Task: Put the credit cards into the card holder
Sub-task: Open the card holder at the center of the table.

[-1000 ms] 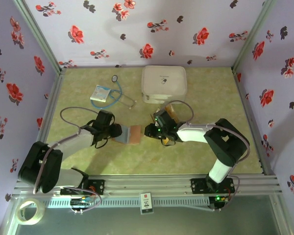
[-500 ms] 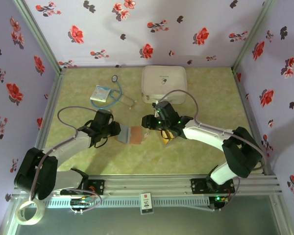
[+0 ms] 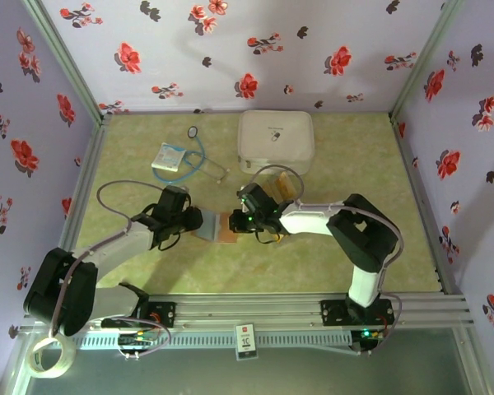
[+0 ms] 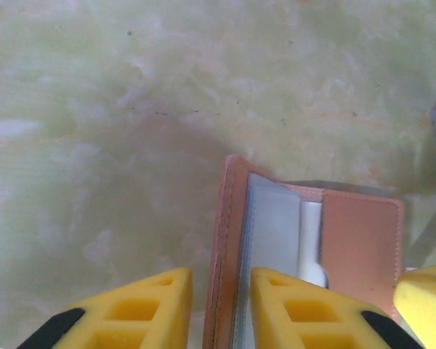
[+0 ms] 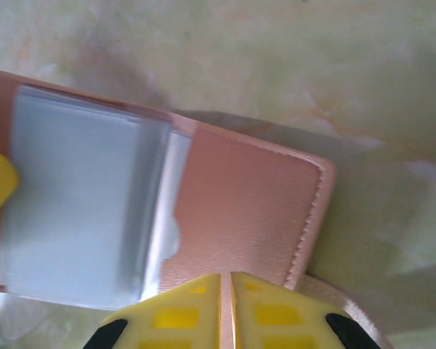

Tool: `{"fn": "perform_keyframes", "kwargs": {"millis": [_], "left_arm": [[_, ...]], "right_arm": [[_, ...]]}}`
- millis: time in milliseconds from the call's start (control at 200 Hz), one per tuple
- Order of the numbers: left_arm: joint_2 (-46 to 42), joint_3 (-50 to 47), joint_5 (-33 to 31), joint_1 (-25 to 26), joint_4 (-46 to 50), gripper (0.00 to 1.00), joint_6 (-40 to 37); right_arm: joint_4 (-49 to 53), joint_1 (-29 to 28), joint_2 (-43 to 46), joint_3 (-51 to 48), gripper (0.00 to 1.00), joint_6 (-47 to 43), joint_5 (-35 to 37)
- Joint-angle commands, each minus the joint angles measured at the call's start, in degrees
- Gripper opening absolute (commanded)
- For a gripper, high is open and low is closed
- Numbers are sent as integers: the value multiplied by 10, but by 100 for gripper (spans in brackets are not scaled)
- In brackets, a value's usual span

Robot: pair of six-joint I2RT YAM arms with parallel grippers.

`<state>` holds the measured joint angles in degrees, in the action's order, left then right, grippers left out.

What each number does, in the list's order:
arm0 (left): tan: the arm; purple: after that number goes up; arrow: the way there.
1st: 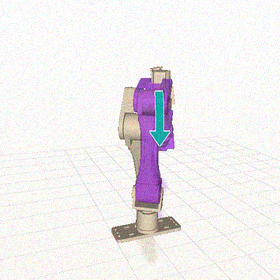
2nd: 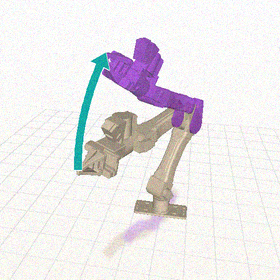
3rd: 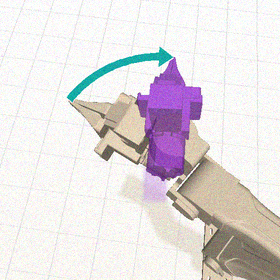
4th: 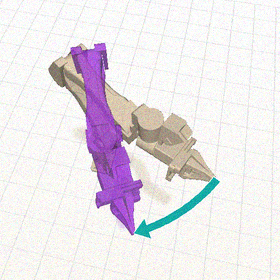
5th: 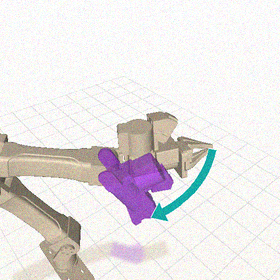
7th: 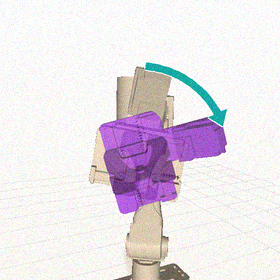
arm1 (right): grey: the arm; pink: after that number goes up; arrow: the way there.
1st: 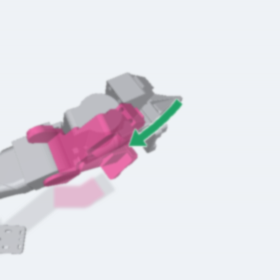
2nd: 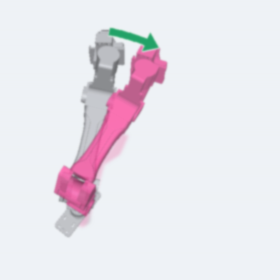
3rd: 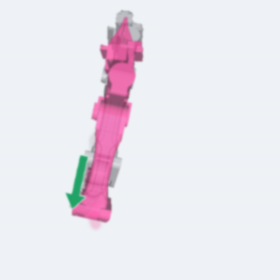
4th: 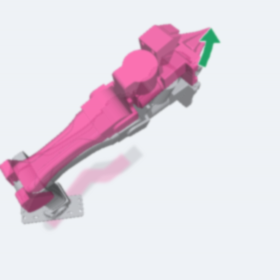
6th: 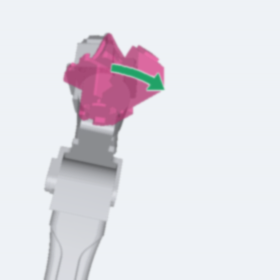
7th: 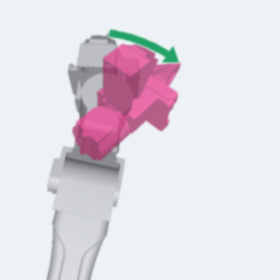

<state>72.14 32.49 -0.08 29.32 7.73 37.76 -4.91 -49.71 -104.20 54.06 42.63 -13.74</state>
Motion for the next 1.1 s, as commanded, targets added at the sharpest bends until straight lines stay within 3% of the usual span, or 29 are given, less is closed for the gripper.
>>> {"fn": "perform_keyframes", "kwargs": {"millis": [0,195,415,510,650,925,1095], "left_arm": [[-6,-18,-20,2,-8,30,0],[-7,-36,-22,-13,-23,33,6],[-43,-44,9,-16,-57,56,5],[-51,-51,26,-21,-75,58,11],[-50,-67,56,-39,-109,54,29],[-56,-93,91,-67,-154,33,58],[-61,-94,91,-71,-154,32,61]], "right_arm": [[-41,0,-16,-22,9,17,-2],[-56,1,-25,-43,8,28,4],[-55,3,-29,-45,7,29,4],[-54,5,-33,-43,7,29,4],[-54,5,-39,-43,7,29,4],[-52,8,-43,-44,7,26,4],[-54,10,-47,-44,7,25,3]]}}
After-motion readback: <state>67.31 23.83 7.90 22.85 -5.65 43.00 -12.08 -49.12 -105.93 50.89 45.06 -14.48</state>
